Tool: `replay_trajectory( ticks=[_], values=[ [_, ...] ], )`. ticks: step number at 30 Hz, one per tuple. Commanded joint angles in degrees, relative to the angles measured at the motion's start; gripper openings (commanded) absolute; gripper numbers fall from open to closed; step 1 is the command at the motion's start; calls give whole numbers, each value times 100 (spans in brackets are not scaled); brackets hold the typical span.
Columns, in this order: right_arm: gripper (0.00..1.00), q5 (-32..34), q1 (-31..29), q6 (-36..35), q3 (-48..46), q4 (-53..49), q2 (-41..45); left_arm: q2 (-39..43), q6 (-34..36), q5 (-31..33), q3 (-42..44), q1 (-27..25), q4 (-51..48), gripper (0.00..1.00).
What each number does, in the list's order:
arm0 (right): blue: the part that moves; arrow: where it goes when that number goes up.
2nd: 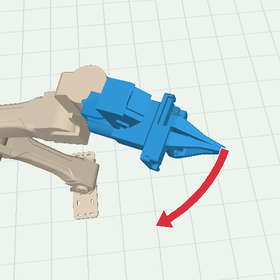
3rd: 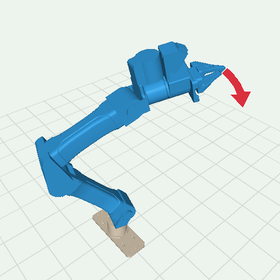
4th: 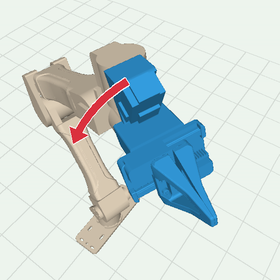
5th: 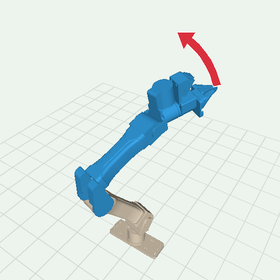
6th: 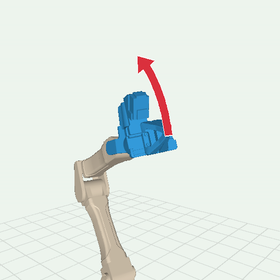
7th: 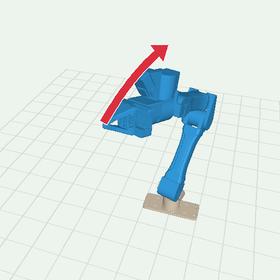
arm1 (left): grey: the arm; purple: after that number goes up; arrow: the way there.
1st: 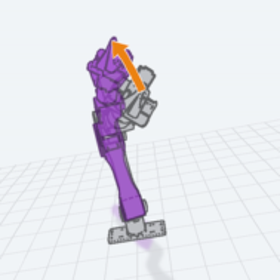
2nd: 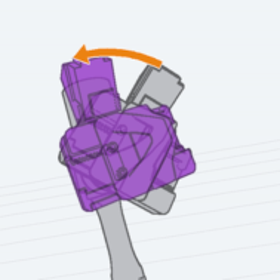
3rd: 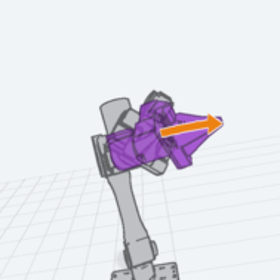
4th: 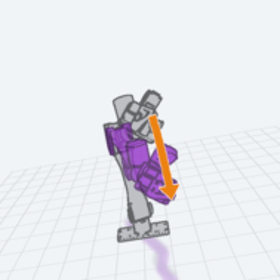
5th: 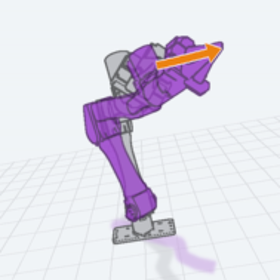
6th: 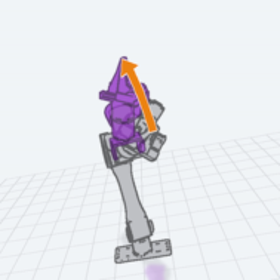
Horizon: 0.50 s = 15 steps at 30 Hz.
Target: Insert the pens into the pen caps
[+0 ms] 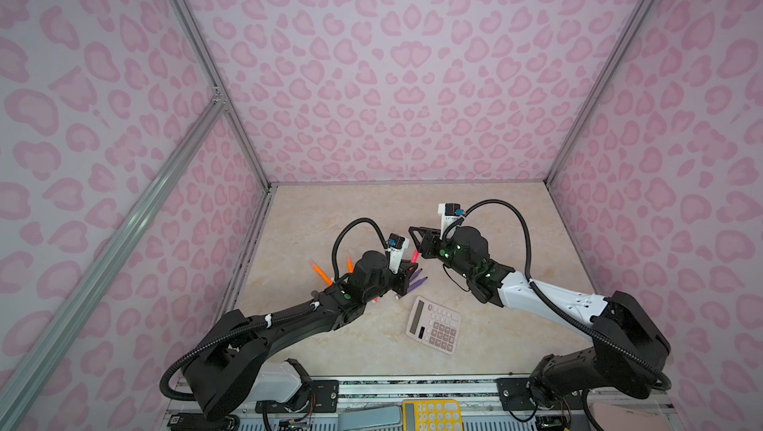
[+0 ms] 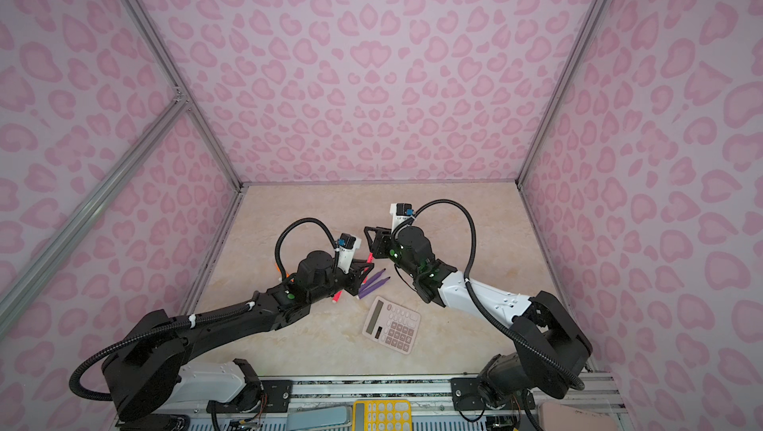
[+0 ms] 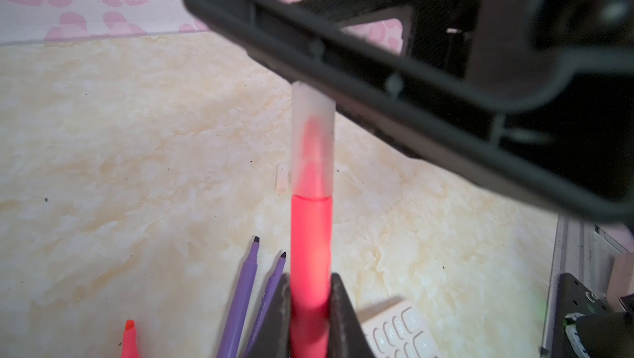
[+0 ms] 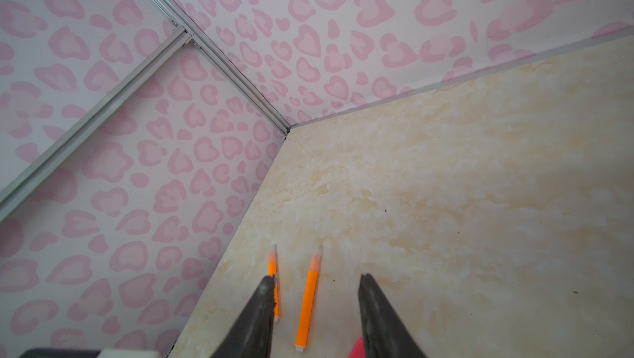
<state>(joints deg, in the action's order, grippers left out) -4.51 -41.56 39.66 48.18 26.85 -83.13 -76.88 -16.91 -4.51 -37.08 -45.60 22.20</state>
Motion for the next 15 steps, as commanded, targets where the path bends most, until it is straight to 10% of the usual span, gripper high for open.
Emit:
replay_trajectory(
  ticks=[1,15],
  values=[
    [42,44,25,7,27,-102,-45,72,62,48,-62,-4,48,3],
    [4,-240,50,64,92,-69,-161,103,19,237,-123,-5,52,3]
  ],
)
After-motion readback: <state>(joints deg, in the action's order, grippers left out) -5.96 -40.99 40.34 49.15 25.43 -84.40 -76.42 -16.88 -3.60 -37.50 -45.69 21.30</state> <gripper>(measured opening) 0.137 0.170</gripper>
